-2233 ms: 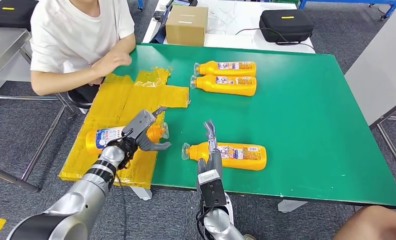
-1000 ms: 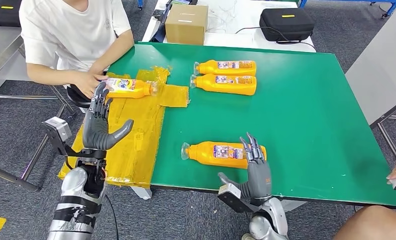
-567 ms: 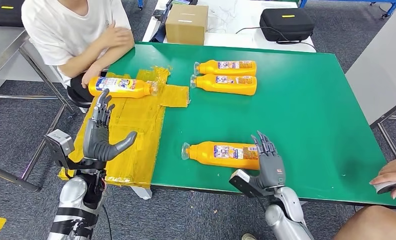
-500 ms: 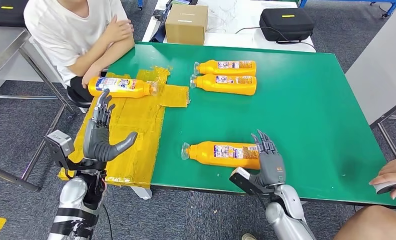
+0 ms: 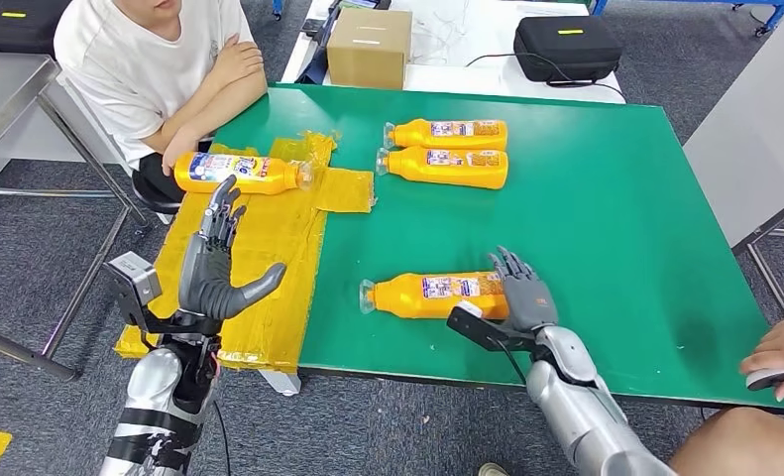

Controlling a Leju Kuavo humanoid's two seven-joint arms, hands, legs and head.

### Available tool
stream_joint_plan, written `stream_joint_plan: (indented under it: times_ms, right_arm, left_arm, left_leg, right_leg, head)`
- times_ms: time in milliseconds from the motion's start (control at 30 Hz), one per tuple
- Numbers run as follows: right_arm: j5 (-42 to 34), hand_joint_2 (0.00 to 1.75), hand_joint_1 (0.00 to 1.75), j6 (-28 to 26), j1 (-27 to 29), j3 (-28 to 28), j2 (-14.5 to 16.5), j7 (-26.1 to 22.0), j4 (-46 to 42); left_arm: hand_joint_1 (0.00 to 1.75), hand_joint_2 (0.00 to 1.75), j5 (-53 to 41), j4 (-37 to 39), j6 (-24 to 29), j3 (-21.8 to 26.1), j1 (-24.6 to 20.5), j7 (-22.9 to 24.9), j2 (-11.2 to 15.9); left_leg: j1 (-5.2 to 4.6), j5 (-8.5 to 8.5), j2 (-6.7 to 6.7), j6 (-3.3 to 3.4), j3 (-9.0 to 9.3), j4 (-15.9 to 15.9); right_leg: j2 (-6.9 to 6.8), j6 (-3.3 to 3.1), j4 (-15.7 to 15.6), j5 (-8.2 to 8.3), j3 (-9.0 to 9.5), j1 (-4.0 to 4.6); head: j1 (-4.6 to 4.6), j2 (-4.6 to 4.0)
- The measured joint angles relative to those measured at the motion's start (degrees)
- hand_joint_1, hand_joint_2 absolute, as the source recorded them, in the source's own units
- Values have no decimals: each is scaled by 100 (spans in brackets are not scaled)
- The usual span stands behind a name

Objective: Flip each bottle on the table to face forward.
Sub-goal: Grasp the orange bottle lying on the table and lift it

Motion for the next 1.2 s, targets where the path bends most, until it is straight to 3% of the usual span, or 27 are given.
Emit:
stream_joint_plan:
  times_ms: [67,133,200,300,1067,1200]
  right_arm:
    - [101,175,40,348,-177,110,-1,170,136]
    - [180,175,112,663,-356,241,-7,283,274]
    - [204,175,154,865,-499,374,-25,296,401]
    - [133,175,171,947,-611,504,-58,219,533]
    - [-131,175,175,1068,-795,767,-169,-150,816]
    - [-588,175,175,876,-702,729,-171,-427,807]
  left_arm:
    - [0,175,41,29,-6,4,-3,17,3]
    - [0,175,63,53,-31,9,-2,24,8]
    - [0,175,79,82,-75,10,-2,22,12]
    - [0,175,93,133,-120,13,-2,12,20]
    - [0,175,123,338,-178,27,14,-120,43]
    - [0,175,140,330,-177,27,71,-185,40]
  left_leg:
    - [0,0,2,0,4,0]
    - [1,-1,5,0,13,0]
    - [1,-1,6,0,23,-1]
    - [1,-1,6,0,31,-1]
    - [1,0,4,1,47,-1]
    - [1,-1,4,1,50,-1]
  right_leg:
    - [3,-1,0,1,2,0]
    - [7,-1,-1,1,6,1]
    - [9,-1,-2,1,14,1]
    - [9,-1,-2,2,24,1]
    - [8,1,-3,2,41,0]
    - [8,1,-3,2,45,1]
  head:
    - [-1,0]
    - [-1,0]
    - [-1,0]
    - [0,0]
    - [-1,0]
    - [0,0]
